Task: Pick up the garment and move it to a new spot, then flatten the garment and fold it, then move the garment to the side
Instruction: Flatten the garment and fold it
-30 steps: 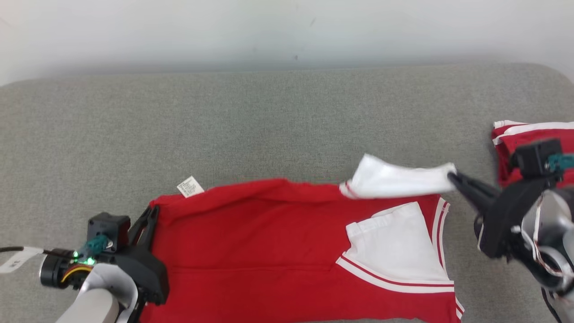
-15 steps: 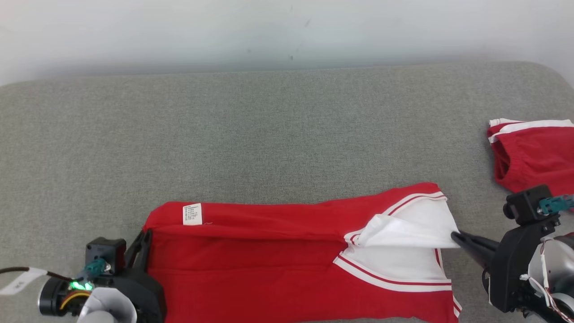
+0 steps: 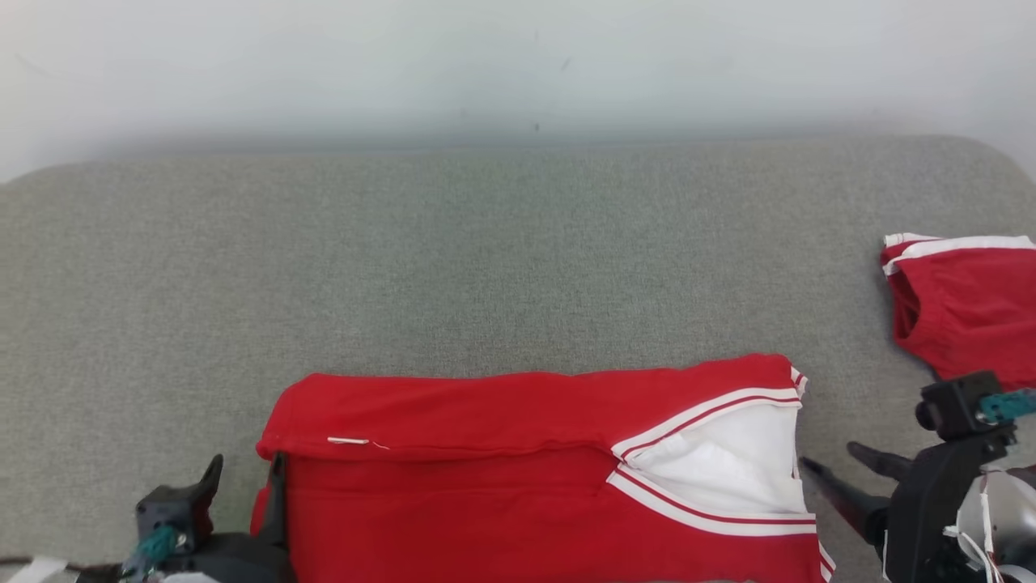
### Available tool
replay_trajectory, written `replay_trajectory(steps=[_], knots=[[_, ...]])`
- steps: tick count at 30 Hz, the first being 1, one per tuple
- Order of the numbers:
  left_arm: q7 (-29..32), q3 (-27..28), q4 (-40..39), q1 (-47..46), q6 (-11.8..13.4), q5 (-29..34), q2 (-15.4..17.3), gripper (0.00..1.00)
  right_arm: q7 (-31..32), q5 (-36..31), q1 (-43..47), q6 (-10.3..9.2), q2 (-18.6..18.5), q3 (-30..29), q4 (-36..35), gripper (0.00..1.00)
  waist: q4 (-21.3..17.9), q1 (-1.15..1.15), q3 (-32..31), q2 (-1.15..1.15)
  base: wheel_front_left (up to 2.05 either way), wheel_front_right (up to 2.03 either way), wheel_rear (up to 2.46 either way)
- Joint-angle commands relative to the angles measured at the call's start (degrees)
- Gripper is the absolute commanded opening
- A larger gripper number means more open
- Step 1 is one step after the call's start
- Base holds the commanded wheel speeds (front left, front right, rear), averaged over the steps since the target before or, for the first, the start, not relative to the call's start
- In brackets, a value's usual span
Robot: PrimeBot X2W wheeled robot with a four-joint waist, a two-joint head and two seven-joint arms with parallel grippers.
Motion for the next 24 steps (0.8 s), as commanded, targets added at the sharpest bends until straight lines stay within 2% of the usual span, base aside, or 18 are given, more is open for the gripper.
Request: replay_trajectory(steps=[1, 5, 10, 15, 21, 24], knots=[[-2.17, 1.27, -1.51, 2.02, 0.68, -0.55, -0.5, 1.0, -1.95, -1.38, 1.33, -0.16, 1.22, -1.63, -0.32, 1.0, 0.59, 0.0, -1.53, 0.0, 0.0, 0.0, 0.0], [-5.12, 5.57, -6.9, 5.95, 1.72, -0.05, -1.76, 1.0, -6.86, -3.99, 3.85, -0.15, 5.91, -5.75, 0.33, 1.0, 1.58, 0.0, -3.88, 0.0, 0.0, 0.0, 0.0], [-5.32, 13.95, -18.51, 12.36, 0.45, 5.21, -4.96, 1.0, -11.96, -7.01, 6.93, -0.16, 11.43, -7.68, 0.68, 1.0, 2.61, 0.0, -6.09, 0.0, 0.0, 0.0, 0.0], [-5.3, 22.74, -26.51, 18.79, -4.06, 9.19, -9.71, 1.0, -16.03, -11.03, 8.81, -0.15, 15.92, -8.91, 1.58, 1.0, 2.8, 0.0, -6.86, 0.0, 0.0, 0.0, 0.0], [-5.32, 30.27, -30.35, 23.67, -11.74, 11.56, -14.12, 1.0, -16.2, -18.14, 8.65, -0.09, 23.99, -15.18, 6.62, 1.0, 2.36, 0.0, -7.82, 0.0, 0.0, 0.0, 0.0], [-5.32, 32.77, -29.75, 25.19, -14.66, 12.41, -15.31, 1.0, -15.66, -21.48, 7.28, -0.09, 26.27, -17.77, 8.31, 1.0, 2.1, 0.0, -8.22, 0.0, 0.0, 0.0, 0.0]])
